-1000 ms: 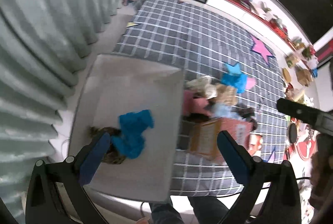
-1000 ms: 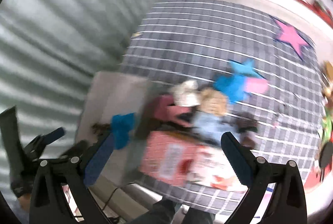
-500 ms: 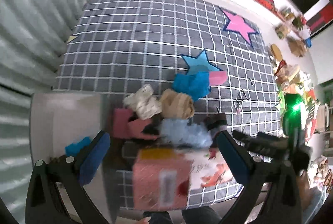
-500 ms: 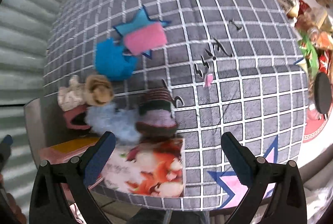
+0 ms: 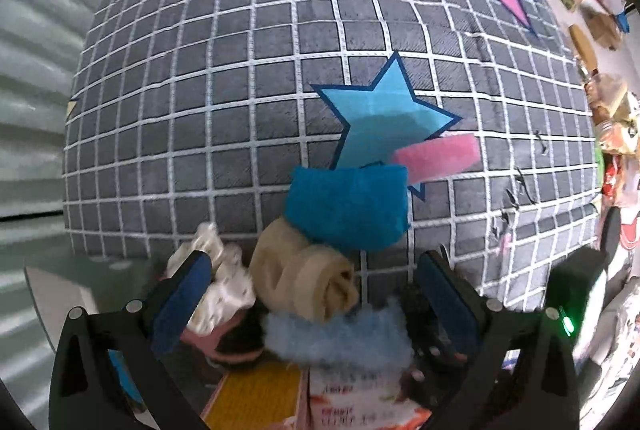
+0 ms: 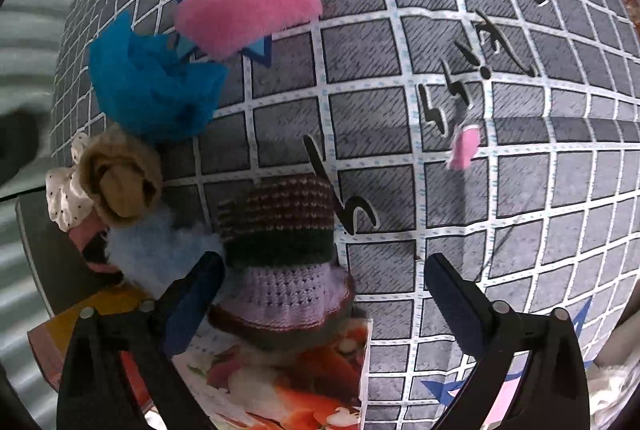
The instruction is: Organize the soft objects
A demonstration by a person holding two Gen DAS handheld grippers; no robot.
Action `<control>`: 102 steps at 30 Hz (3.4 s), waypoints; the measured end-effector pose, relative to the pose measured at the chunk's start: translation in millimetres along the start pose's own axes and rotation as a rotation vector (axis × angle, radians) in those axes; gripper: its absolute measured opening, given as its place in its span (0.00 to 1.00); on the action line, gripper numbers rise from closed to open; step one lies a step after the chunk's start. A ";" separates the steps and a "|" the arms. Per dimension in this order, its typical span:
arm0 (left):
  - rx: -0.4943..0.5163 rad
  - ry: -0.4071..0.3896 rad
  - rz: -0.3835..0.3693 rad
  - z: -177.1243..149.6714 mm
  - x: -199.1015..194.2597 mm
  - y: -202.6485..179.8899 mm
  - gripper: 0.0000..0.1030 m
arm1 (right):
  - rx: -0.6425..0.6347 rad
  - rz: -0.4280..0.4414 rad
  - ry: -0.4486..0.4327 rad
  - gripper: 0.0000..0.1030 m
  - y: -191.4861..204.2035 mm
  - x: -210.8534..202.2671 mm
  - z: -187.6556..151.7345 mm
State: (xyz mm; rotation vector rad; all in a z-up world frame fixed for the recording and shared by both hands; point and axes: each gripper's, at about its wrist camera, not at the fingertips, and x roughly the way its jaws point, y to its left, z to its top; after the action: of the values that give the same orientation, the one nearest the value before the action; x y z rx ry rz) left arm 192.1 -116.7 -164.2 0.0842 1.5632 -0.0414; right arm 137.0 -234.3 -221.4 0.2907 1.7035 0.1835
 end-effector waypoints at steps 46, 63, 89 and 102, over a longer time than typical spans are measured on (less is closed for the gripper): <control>-0.008 -0.269 -0.007 -49.8 -101.0 13.6 0.22 | -0.110 0.168 -0.175 0.39 -3.1 -118.8 -7.3; -0.035 -0.334 -0.059 -125.1 -134.8 48.2 0.22 | -0.162 0.138 -0.212 0.39 40.2 -134.4 -54.6; -0.254 -0.416 -0.029 -236.0 -159.1 162.8 0.22 | -0.378 0.121 -0.242 0.39 165.5 -140.4 -133.5; -0.407 -0.386 0.000 -285.7 -141.2 223.7 0.22 | -0.544 0.105 -0.202 0.39 238.5 -119.9 -165.9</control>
State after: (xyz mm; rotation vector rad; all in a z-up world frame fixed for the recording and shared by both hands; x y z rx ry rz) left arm -76.0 125.3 -18.5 -0.2326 1.1606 0.2469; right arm 10.0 -34.9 -14.5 -0.0094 1.3773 0.6590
